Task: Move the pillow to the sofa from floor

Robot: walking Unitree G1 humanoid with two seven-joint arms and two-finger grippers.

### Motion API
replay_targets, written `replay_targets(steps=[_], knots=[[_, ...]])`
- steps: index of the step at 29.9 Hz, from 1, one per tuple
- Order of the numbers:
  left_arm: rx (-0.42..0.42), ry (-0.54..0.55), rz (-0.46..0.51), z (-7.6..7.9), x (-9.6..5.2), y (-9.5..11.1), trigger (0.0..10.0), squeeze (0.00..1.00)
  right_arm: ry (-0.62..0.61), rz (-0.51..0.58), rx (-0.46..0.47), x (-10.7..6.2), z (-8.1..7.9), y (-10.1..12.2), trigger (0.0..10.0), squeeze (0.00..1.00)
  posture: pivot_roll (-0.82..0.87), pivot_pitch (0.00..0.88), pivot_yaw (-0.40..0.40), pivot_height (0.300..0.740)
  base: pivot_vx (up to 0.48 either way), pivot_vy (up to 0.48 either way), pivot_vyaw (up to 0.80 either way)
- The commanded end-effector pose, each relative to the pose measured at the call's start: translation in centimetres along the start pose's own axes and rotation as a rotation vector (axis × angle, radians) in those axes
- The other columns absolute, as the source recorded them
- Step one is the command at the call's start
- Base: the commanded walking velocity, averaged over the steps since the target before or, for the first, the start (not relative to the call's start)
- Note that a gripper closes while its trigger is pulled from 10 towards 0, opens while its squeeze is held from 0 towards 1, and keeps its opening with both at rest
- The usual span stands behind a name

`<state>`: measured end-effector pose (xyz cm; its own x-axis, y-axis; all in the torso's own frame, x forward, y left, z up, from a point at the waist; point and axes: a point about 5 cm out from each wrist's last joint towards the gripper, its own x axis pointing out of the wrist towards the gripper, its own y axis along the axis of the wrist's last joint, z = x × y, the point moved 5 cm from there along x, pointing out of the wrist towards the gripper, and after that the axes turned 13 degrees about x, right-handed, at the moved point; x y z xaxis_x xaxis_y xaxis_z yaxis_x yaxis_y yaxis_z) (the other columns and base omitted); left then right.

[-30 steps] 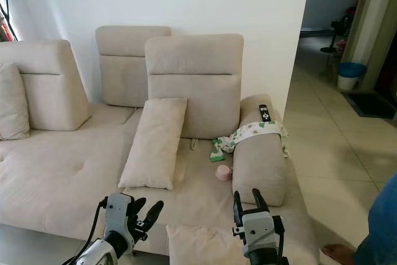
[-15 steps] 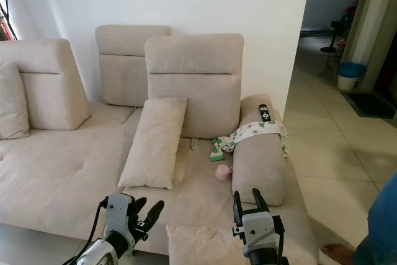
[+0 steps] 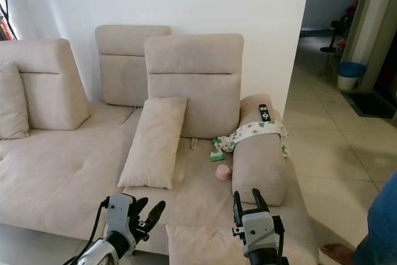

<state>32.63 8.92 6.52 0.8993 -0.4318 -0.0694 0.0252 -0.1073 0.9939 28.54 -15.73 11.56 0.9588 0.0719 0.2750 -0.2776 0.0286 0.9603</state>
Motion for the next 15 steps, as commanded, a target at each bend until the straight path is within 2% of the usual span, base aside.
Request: replay_targets(steps=[1,15], knots=[[0.028,-0.005,-0.025,-0.01,-0.31,-0.66,10.0,0.0,0.009,0.001,-0.002,-0.15,-0.24,-0.02,10.0,0.0,-0.11,0.0,0.085,0.74,0.0,0.0,0.0],[0.029,-0.012,-0.017,0.1,-0.36,-0.58,10.0,0.0,0.006,0.002,0.005,-0.21,-0.3,-0.02,10.0,0.0,-0.11,0.0,0.087,0.74,0.0,0.0,0.0]])
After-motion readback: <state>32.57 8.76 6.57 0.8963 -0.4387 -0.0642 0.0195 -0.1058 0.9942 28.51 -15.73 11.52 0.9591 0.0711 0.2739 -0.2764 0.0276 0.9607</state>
